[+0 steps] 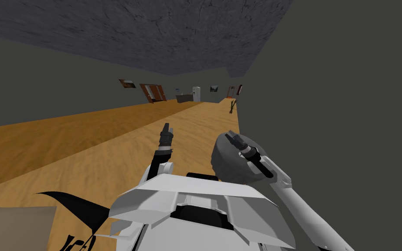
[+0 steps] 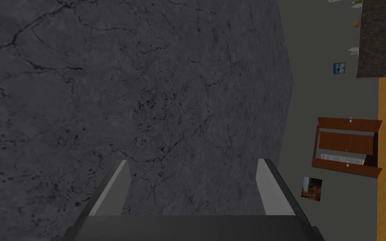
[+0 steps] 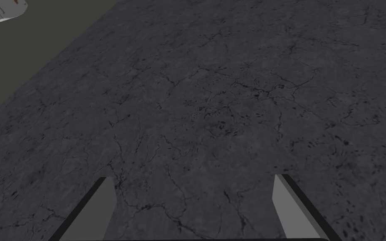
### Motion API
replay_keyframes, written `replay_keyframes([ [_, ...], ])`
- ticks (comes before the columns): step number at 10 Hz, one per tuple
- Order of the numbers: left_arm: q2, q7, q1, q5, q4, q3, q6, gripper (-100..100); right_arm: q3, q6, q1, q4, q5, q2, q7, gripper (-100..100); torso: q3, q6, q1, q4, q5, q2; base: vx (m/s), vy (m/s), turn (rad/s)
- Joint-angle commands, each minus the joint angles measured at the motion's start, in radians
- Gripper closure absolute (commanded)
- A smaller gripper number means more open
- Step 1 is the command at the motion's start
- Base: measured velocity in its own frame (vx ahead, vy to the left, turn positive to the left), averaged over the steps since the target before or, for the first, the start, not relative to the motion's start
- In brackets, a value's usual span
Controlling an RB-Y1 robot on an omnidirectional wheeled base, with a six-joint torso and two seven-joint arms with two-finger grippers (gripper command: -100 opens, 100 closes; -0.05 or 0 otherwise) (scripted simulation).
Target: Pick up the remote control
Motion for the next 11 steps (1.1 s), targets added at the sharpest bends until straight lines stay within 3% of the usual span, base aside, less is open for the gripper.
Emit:
replay_keyframes([
  [1, 0.0, 0.0, 0.0, 0.0, 0.0, 0.0, 0.0, 0, 0.025, -0.002, -0.029, 0.05, 0.027, -0.041, 0.006, -100, 0.0, 0.0, 0.0, 0.0, 0.0, 0.0, 0.005, 0.023, 0.181],
  [2, 0.0, 0.0, 0.0, 0.0, 0.0, 0.0, 0.0, 0, 0.025, -0.002, -0.029, 0.076, 0.027, -0.041, 0.006, -100, 0.0, -0.001, 0.0, 0.0, 0.0, 0.0, 0.006, 0.019, 0.131],
  [3, 0.0, 0.0, 0.0, 0.0, 0.0, 0.0, 0.0, 0, 0.048, -0.005, -0.046, 0.112, 0.053, -0.08, 0.013, -100, 0.0, 0.0, 0.0, 0.0, 0.0, 0.0, 0.008, 0.024, 0.222],
  [4, 0.0, 0.0, 0.0, 0.0, 0.0, 0.0, 0.0, 0, 0.048, -0.005, -0.046, 0.14, 0.053, -0.08, 0.013, -100, 0.0, -0.001, 0.0, 0.0, 0.0, 0.0, 0.009, 0.014, 0.119],
  [7, 0.0, 0.0, 0.0, 0.0, 0.0, 0.0, 0.0, 0, 0.099, -0.009, -0.076, 0.239, 0.103, -0.157, 0.026, -100, 0.0, 0.0, -0.001, 0.0, 0.0, 0.0, 0.0, 0.008, 0.212],
  [8, 0.0, 0.0, 0.0, 0.0, 0.0, 0.0, 0.0, 0, 0.099, -0.009, -0.076, 0.272, 0.103, -0.157, 0.026, -100, 0.0, -0.001, -0.001, 0.0, 0.0, 0.0, -0.004, -0.008, 0.097],
  [9, 0.0, 0.0, 0.0, 0.0, 0.0, 0.0, 0.0, 0, 0.099, -0.009, -0.076, 0.272, 0.103, -0.157, 0.026, -100, 0.001, 0.001, -0.002, 0.0, 0.0, 0.001, -0.002, -0.004, -0.07],
  [10, 0.0, 0.0, 0.0, 0.0, 0.0, 0.0, 0.0, 0, 0.128, -0.009, -0.088, 0.302, 0.128, -0.193, 0.032, -100, 0.001, 0.001, -0.002, 0.0, 0.0, 0.001, -0.012, -0.001, 0.254],
  [11, 0.0, 0.0, 0.0, 0.0, 0.0, 0.0, 0.0, 0, 0.128, -0.009, -0.088, 0.336, 0.128, -0.193, 0.032, -100, 0.001, -0.001, -0.001, 0.0, 0.0, 0.001, -0.009, -0.014, 0.153],
])
